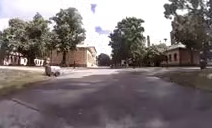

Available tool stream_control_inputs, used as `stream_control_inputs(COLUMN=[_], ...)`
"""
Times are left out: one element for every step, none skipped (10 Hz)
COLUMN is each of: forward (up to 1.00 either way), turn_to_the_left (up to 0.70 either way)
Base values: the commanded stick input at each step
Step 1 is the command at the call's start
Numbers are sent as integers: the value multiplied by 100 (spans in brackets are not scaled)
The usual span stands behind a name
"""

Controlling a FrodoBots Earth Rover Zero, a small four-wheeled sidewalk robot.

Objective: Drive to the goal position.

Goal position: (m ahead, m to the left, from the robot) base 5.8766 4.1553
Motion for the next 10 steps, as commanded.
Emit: stream_control_inputs(forward=[70,70,70,70,70,70,70,70,70,70], turn_to_the_left=[0,0,0,0,0,0,0,0,0,0])
